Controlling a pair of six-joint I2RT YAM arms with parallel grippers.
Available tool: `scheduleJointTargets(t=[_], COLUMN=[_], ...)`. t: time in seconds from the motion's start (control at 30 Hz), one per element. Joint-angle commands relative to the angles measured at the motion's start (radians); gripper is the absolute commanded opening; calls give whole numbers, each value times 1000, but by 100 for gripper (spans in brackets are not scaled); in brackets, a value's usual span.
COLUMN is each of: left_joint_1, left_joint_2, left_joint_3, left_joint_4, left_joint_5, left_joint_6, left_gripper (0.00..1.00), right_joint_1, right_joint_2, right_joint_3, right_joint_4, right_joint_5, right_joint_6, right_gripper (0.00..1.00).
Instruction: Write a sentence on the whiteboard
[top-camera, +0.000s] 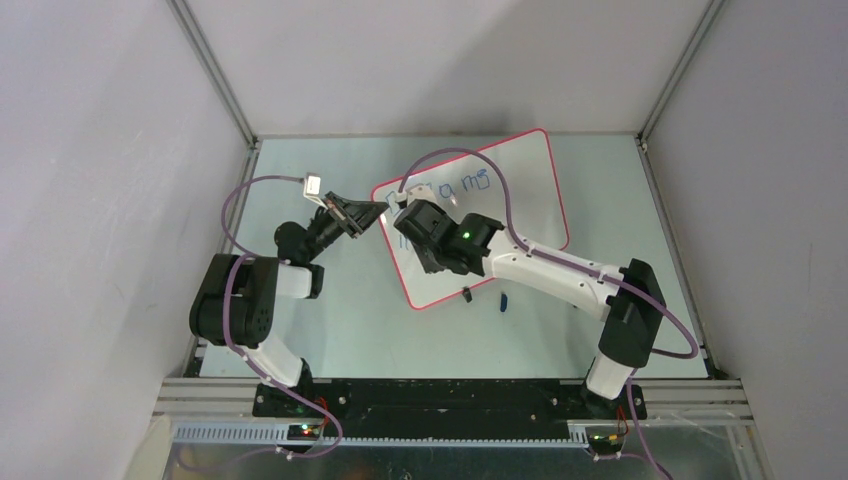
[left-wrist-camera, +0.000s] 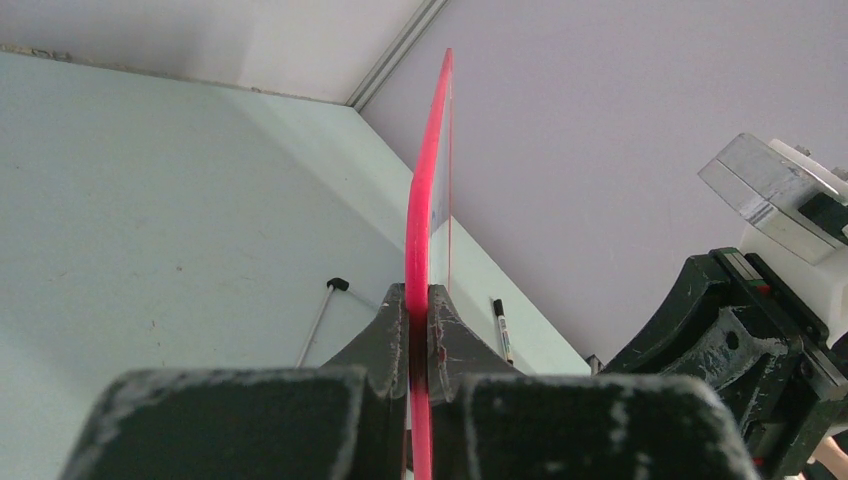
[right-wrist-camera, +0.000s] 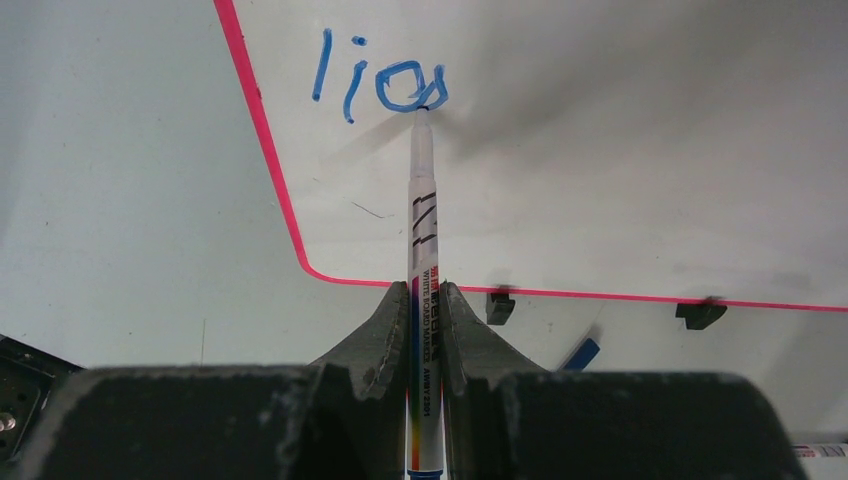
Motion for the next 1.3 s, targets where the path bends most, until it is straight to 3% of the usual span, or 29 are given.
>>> scheduleJointTargets(t=[0.0,0.83,1.27], left_joint_1=[-13,-13,-12], left_joint_2=[-31,-32,-31], left_joint_3=[-12,-13,-14], left_joint_4=[51,52,51], left_joint_5=[28,27,28], left_joint_6=[69,69,69], left_gripper=[0,0,0], right_joint_1=[12,23,-2], right_joint_2=[-19,-100,-41], right_joint_3=[4,10,67], right_joint_4=[15,1,-14], right_joint_5=[5,49,27], right_joint_6=[16,13,-2], right_gripper=[0,0,0])
